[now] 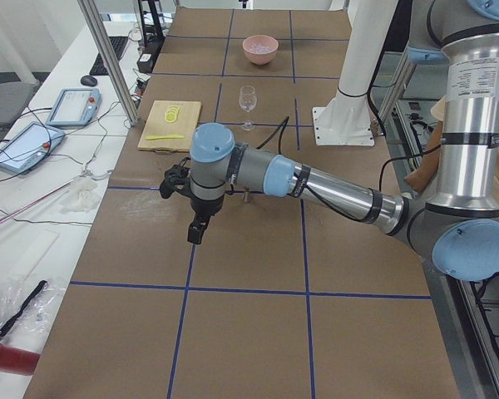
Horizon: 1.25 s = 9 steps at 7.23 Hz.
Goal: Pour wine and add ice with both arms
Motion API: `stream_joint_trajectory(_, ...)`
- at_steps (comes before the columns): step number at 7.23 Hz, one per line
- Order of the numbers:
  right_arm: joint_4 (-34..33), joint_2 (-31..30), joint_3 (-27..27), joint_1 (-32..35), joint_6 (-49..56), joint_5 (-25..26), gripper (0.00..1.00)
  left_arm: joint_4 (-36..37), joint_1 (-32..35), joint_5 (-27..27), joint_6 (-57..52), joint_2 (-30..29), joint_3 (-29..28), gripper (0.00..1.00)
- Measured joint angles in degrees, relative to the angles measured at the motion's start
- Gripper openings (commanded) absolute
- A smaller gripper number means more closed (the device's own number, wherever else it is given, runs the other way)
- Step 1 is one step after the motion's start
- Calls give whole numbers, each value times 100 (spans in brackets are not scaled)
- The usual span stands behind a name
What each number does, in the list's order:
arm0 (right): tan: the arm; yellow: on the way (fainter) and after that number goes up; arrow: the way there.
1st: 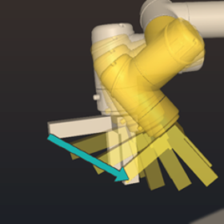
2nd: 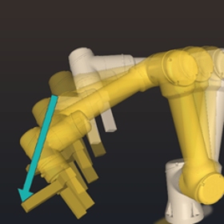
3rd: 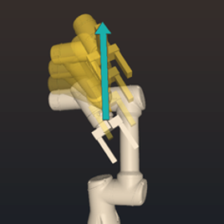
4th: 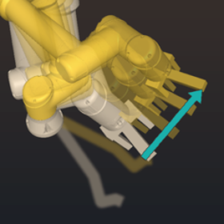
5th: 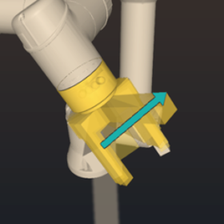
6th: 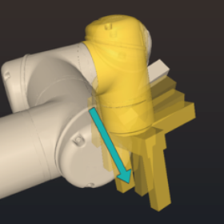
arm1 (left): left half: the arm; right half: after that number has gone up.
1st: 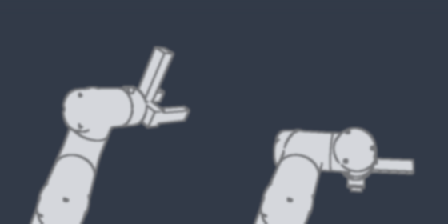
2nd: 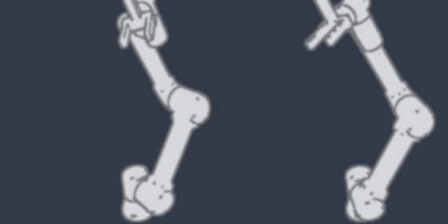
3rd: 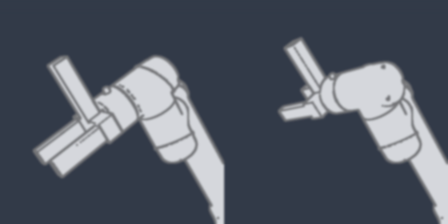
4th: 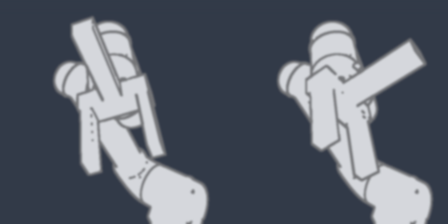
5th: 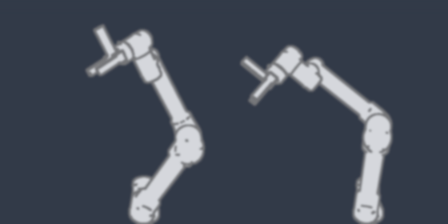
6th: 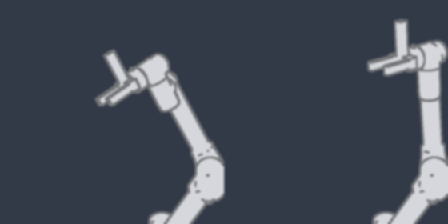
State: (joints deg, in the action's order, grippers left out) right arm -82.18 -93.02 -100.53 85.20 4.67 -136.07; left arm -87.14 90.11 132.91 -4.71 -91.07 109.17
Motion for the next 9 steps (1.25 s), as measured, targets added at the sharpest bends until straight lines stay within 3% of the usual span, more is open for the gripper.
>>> stream_joint_trajectory(2, 197, 98, -9, -258, -64, 3, 100, -459, 5, 11, 20, -325, 68, 100)
stream_joint_trajectory(5, 428, 64, 7, -316, -246, -5, 100, -2442, -23, 83, 437, -457, -25, 100)
stream_joint_trajectory(7, 451, 57, 4, -320, -526, -1, 100, -3689, -402, 230, 1996, -455, -36, 100)
stream_joint_trajectory(9, 455, 58, -14, -320, -710, -6, 100, -4618, -1367, -533, 3240, -426, 91, 100)
